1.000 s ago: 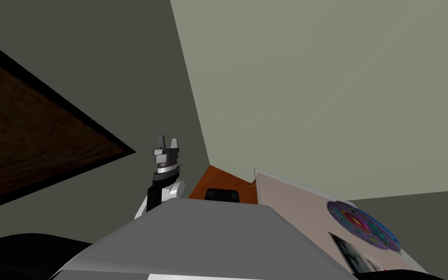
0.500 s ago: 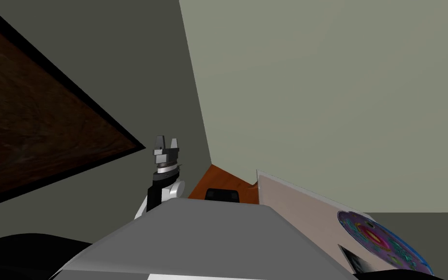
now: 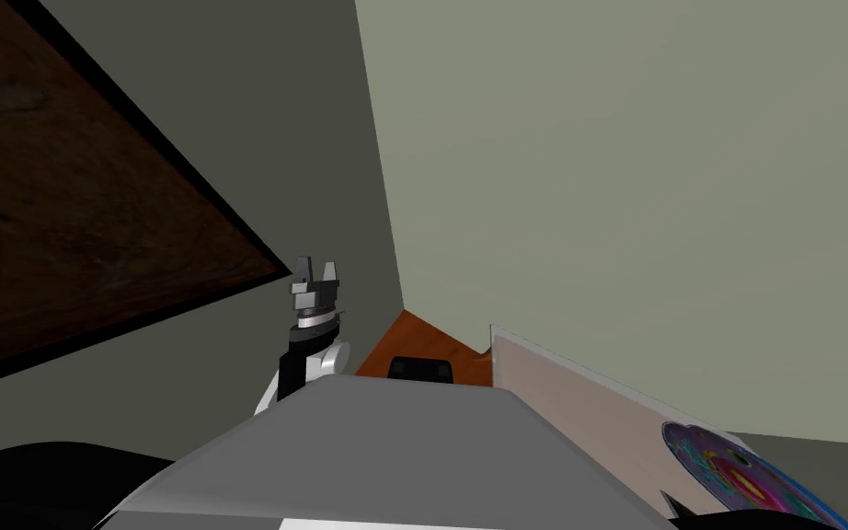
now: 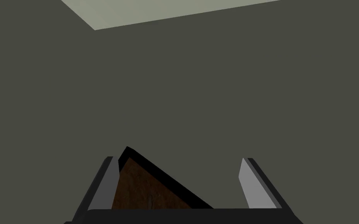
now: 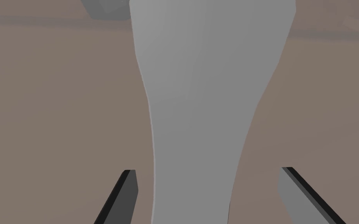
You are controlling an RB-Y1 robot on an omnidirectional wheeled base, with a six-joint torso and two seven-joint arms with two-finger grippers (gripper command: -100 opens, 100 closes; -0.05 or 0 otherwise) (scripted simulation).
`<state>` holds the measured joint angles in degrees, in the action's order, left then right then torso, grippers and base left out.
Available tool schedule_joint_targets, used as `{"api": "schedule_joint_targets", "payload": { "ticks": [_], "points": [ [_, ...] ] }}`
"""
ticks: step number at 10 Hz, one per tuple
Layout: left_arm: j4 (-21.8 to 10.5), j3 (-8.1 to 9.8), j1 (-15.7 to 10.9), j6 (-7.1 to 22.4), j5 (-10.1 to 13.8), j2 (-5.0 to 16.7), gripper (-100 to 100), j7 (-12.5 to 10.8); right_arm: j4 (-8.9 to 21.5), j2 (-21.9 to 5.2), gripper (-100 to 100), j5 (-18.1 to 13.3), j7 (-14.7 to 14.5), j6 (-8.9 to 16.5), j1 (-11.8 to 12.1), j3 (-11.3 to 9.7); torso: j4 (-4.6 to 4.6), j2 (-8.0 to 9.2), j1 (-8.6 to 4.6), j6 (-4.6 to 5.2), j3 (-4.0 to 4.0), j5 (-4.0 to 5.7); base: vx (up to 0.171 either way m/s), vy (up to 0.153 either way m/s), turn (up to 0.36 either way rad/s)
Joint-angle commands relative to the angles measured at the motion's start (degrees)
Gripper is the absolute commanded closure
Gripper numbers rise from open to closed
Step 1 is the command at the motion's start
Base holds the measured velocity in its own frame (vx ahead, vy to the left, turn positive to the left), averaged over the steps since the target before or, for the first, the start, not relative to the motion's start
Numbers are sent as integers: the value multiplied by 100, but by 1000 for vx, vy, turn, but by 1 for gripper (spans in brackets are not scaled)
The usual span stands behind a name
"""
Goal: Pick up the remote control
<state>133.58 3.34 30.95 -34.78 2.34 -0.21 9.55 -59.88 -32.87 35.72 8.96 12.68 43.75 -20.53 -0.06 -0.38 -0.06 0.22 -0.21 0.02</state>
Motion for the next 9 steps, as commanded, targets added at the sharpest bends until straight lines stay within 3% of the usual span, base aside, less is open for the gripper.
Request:
{"api": "schedule_joint_targets", "payload": {
  "ticks": [1,2,5,6,9],
  "points": [
    [0,0,0,0,0,0,0,0,117,32,-100,-286,286,-286,101,-286,0,0,0,0,0,0,-20,-1,386],
    [0,-1,-2,0,0,0,0,0,117,32,-100,-352,460,-353,101,-298,1,5,-3,-7,3,0,-29,-20,247],
    [0,0,0,0,0,0,0,0,117,32,-100,-352,892,-385,101,-298,1,2,-4,0,1,0,-7,-5,-16],
    [0,0,0,0,0,0,0,0,233,64,-100,-638,1094,-670,203,-582,0,-1,-1,-1,0,-1,-23,2,394],
    [0,0,0,0,0,0,0,0,233,64,-100,-702,1577,-771,203,-595,2,5,-8,1,3,1,-17,-11,64]
  ]
}}
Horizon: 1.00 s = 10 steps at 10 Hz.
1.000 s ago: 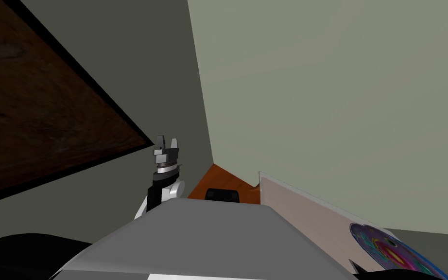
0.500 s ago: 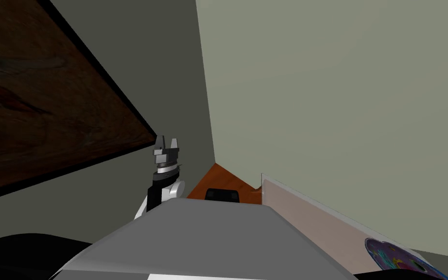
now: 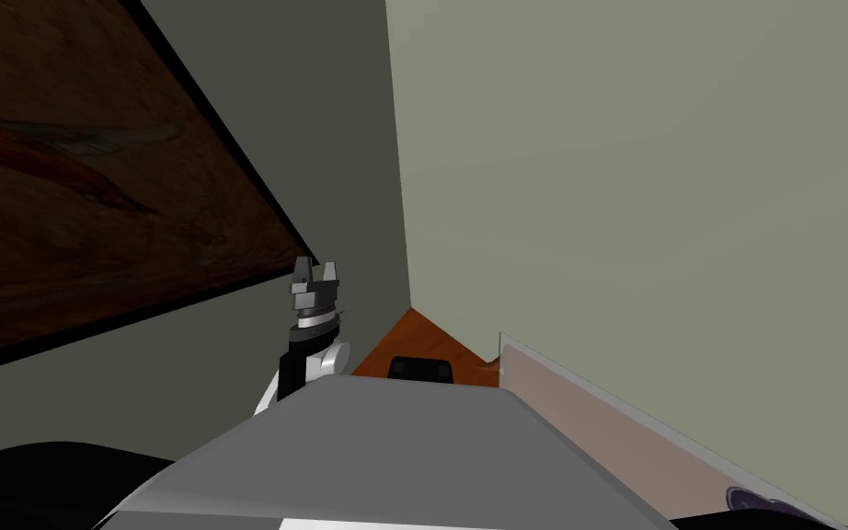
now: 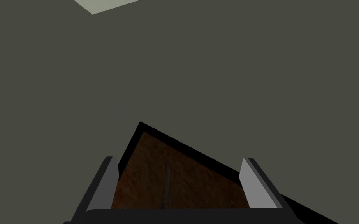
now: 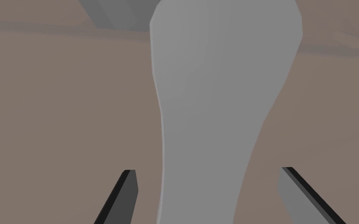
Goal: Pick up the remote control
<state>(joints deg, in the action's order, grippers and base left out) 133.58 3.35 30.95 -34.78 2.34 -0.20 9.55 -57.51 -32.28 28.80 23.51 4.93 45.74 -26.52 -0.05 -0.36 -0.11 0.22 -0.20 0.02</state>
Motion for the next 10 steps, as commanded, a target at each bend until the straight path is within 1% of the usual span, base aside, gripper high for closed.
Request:
{"api": "schedule_joint_targets", "payload": {
  "ticks": [1,2,3,5,6,7,8,10],
  "points": [
    [0,0,0,0,0,0,0,0,-4,4,-100,-10,215,4,4,3,0,0,0,0,0,0,0,0,0],
    [0,0,0,0,0,0,0,0,113,37,-100,-294,419,-285,106,-284,-1,-3,3,0,-2,-1,-26,-3,330],
    [0,-1,-1,0,0,0,0,0,113,37,-100,-361,565,-382,106,-294,0,5,0,-5,2,-1,-34,-16,251],
    [0,0,0,0,0,0,0,0,113,37,-100,-361,893,-382,106,-294,1,3,-3,1,2,1,-9,-5,5],
    [0,0,0,0,0,0,0,0,113,37,-100,-361,993,-382,106,-294,0,-1,1,1,-1,0,0,0,0],
    [0,0,0,0,0,0,0,0,230,69,-100,-646,1192,-668,207,-579,-1,-4,3,0,-2,-1,-26,1,345],
    [0,-1,-1,0,0,0,0,0,230,69,-100,-712,1351,-768,207,-591,0,4,0,-5,2,-1,-34,-13,276],
    [0,0,0,0,0,0,0,0,230,69,-100,-712,1666,-768,207,-591,1,3,-3,2,2,1,-8,-6,-20]
  ]
}}
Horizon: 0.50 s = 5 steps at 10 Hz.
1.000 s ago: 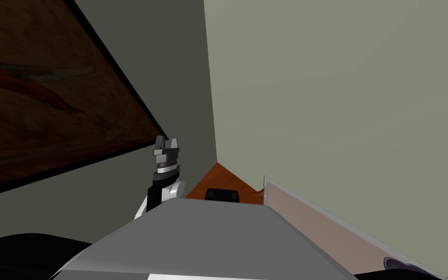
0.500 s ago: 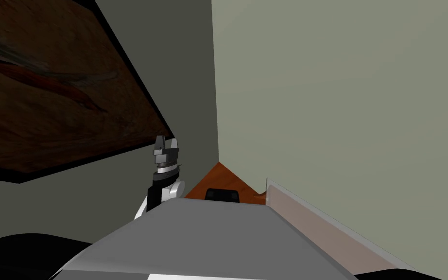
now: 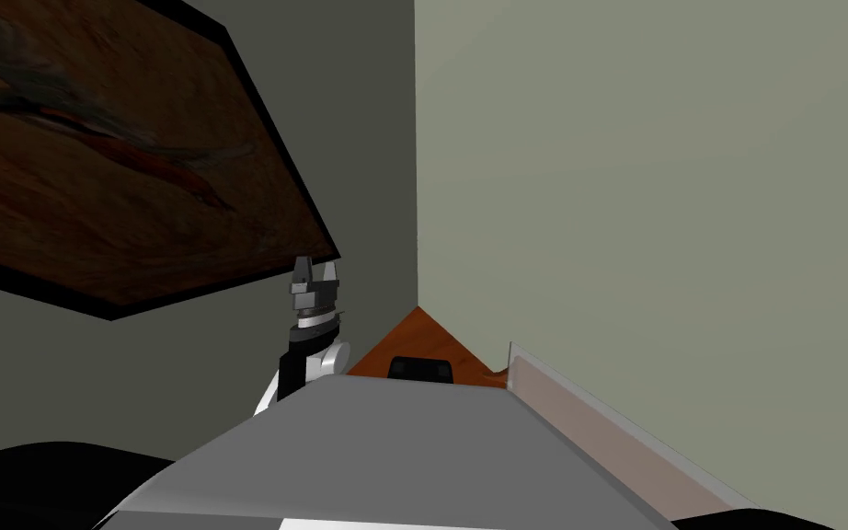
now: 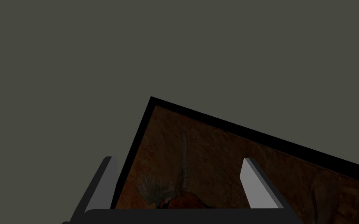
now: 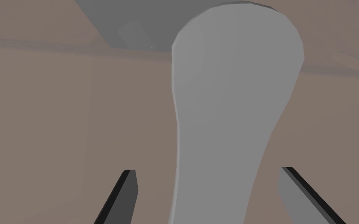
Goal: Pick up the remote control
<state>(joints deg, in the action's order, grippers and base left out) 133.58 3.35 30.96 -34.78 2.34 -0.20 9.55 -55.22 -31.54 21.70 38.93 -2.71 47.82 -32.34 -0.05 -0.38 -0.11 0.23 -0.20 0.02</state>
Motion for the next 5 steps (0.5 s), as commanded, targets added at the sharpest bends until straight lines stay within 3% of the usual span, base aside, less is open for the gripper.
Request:
{"api": "schedule_joint_targets", "payload": {
  "ticks": [1,2,3,5],
  "points": [
    [0,0,0,0,0,0,0,0,1,-5,-100,-2,229,-4,-1,-9,0,0,0,0,0,0,0,0,0],
    [0,0,0,0,0,0,0,0,1,-4,-100,-1,139,-4,0,-7,-1,-3,2,-1,-2,-1,0,0,0],
    [0,0,0,0,0,0,0,0,1,-4,100,-1,168,-4,0,-7,-1,-3,1,-1,-2,-1,0,0,0],
    [0,0,0,0,0,0,0,0,-2,-5,100,3,172,-8,-4,0,-2,1,0,0,-1,4,0,0,0]
  ]
}}
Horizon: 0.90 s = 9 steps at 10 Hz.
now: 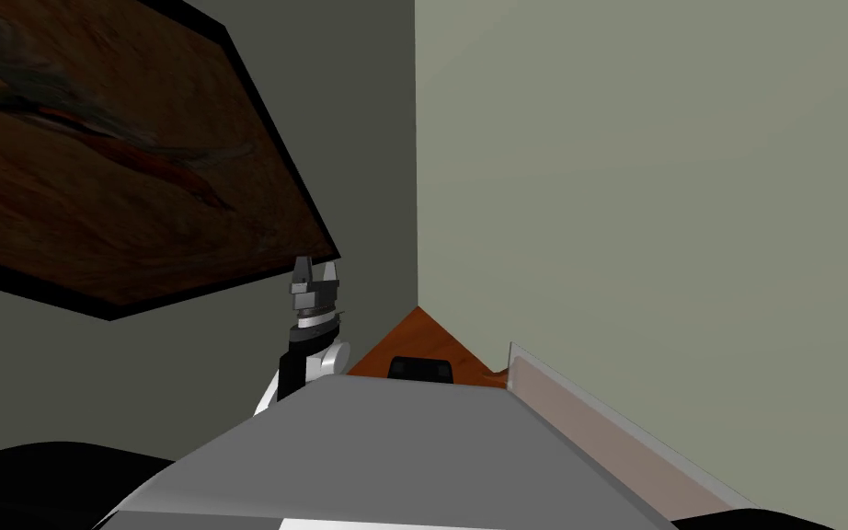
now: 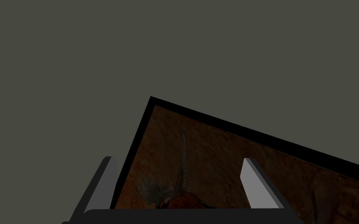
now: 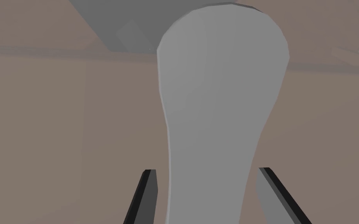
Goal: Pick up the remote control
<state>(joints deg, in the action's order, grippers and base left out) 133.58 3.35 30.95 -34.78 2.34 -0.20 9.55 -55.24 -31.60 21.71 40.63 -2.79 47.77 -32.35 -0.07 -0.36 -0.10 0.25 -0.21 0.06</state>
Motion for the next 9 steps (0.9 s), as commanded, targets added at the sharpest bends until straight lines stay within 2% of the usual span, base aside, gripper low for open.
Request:
{"api": "schedule_joint_targets", "payload": {
  "ticks": [1,2,3,4,5,7,8,9],
  "points": [
    [0,0,0,0,0,0,0,0,0,0,100,0,0,0,0,0,0,0,0,0,0,0,0,0,0],
    [0,0,0,0,0,0,0,0,0,-1,100,-1,-2,0,-1,0,0,0,0,1,0,0,0,0,0],
    [0,0,0,0,0,0,0,0,0,-1,0,-2,-3,0,-1,-1,0,0,0,2,0,0,0,0,0],
    [0,0,0,0,0,0,0,0,-114,-31,100,285,-290,286,-97,286,0,0,0,2,0,0,24,4,-361],
    [1,1,2,0,0,0,0,0,-114,-31,100,348,-403,390,-97,289,9,-5,-11,2,3,7,37,20,-245],
    [0,0,0,0,0,0,0,0,-114,-31,100,348,-719,390,-97,289,9,4,-28,-6,7,10,12,6,6],
    [0,0,0,0,0,0,0,0,-230,-63,100,639,-875,656,-199,561,10,9,-33,-10,9,11,23,-8,-350],
    [0,1,2,0,0,0,0,0,-230,-63,100,698,-1038,723,-199,586,9,6,-35,-1,8,11,27,9,-214]
  ]
}}
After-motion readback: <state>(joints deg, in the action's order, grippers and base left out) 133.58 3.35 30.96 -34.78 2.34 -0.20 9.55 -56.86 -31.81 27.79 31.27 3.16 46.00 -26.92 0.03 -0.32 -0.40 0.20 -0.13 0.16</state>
